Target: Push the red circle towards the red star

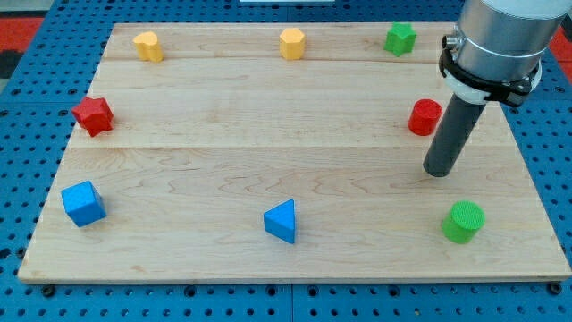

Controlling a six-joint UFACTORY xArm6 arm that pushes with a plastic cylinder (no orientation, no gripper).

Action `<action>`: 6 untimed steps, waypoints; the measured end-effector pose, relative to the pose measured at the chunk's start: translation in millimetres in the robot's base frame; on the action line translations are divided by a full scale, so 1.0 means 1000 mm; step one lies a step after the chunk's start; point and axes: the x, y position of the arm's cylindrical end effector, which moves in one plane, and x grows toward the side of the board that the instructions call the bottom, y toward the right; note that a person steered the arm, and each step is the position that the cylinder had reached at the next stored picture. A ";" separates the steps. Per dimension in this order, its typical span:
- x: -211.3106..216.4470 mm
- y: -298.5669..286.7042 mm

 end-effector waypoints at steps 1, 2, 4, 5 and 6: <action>0.000 0.015; -0.001 0.034; -0.115 0.017; -0.124 0.004; -0.082 0.018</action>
